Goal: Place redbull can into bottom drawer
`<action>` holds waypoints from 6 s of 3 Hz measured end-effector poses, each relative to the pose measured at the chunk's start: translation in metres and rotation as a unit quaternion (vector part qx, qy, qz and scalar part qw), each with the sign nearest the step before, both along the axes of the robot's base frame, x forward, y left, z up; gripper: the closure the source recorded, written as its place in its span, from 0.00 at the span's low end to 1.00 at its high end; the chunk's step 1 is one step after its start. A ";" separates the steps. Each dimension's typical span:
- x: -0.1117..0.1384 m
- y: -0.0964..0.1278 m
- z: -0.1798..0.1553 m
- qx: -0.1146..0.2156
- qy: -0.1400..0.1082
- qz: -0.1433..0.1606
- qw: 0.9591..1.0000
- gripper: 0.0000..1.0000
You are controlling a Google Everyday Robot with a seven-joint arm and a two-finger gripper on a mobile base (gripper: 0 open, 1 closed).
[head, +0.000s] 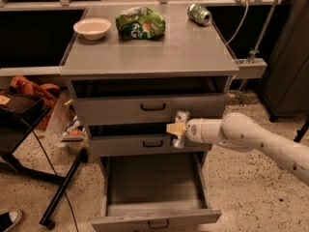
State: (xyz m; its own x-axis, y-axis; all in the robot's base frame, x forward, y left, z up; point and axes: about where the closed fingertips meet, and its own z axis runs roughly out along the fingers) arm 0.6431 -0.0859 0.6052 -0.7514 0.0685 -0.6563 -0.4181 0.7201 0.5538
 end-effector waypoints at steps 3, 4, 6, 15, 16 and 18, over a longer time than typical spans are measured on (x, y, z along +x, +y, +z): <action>-0.045 -0.033 -0.167 0.045 0.133 -0.061 0.988 1.00; -0.062 -0.033 -0.253 0.046 0.192 -0.093 0.976 1.00; -0.081 -0.003 -0.385 -0.002 0.262 -0.117 0.958 1.00; -0.051 -0.033 -0.370 0.076 0.244 -0.097 0.962 0.00; -0.060 -0.070 -0.332 0.082 0.230 -0.106 0.964 0.00; -0.107 -0.155 -0.219 0.071 0.187 -0.158 0.967 0.00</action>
Offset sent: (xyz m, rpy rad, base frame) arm -0.0388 -0.0392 -0.1647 0.0852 0.2497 -0.1049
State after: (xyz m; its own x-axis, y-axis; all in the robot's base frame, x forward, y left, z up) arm 0.5363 -0.2410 0.3862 -0.8610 0.4027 -0.3106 0.0580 0.6845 0.7267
